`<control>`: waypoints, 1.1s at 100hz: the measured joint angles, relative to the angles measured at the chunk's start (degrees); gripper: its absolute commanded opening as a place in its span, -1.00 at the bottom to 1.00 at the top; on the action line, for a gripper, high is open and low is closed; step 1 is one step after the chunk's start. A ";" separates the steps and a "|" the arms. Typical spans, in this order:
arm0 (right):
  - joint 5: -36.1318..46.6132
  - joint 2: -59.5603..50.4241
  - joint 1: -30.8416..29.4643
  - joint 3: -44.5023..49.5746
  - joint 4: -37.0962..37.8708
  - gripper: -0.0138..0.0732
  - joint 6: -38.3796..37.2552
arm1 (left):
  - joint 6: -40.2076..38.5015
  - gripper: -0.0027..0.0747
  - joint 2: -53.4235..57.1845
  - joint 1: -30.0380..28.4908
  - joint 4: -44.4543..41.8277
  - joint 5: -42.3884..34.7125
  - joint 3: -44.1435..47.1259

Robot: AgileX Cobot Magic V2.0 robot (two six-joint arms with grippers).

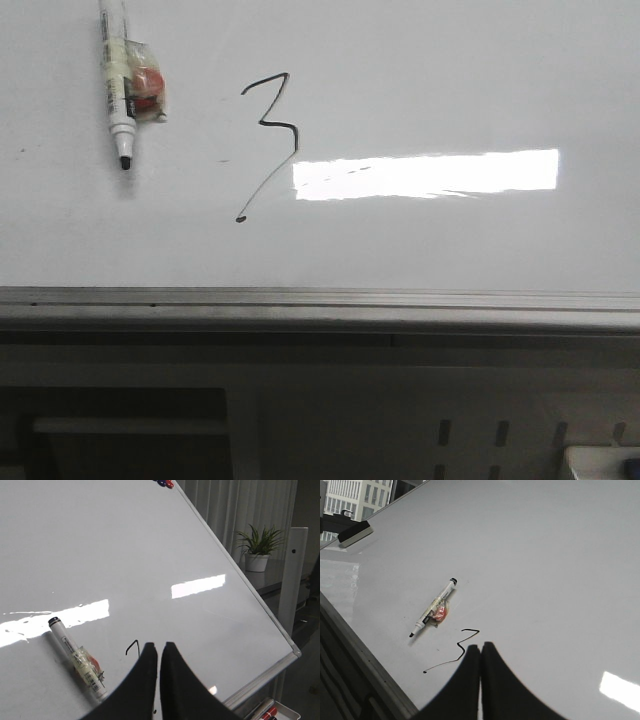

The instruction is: Write number 3 on whiteboard

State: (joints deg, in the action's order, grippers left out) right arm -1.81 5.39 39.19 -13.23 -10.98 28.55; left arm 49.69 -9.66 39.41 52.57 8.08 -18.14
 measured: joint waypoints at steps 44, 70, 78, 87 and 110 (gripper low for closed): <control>0.03 0.00 0.00 0.02 0.00 -0.79 0.00 | -10.01 -0.98 9.51 -12.27 -19.09 -7.35 12.74; 0.03 0.00 0.00 0.02 0.00 -0.79 0.00 | -33.42 -0.98 10.03 -28.65 -36.51 -0.94 18.40; 0.13 0.00 0.00 0.02 0.00 -0.79 0.00 | -35.60 -0.98 10.03 -30.89 -38.65 2.26 18.40; 0.13 0.00 0.00 0.02 0.00 -0.79 0.00 | -36.41 -0.98 10.03 -31.77 -41.92 7.45 18.40; 0.13 0.00 0.00 0.02 0.00 -0.79 0.00 | -36.81 -0.98 10.03 -31.81 -43.62 11.16 18.40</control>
State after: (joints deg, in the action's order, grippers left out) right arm -1.68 5.39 39.19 -13.21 -10.98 28.55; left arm 12.87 0.37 7.60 8.95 19.23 0.26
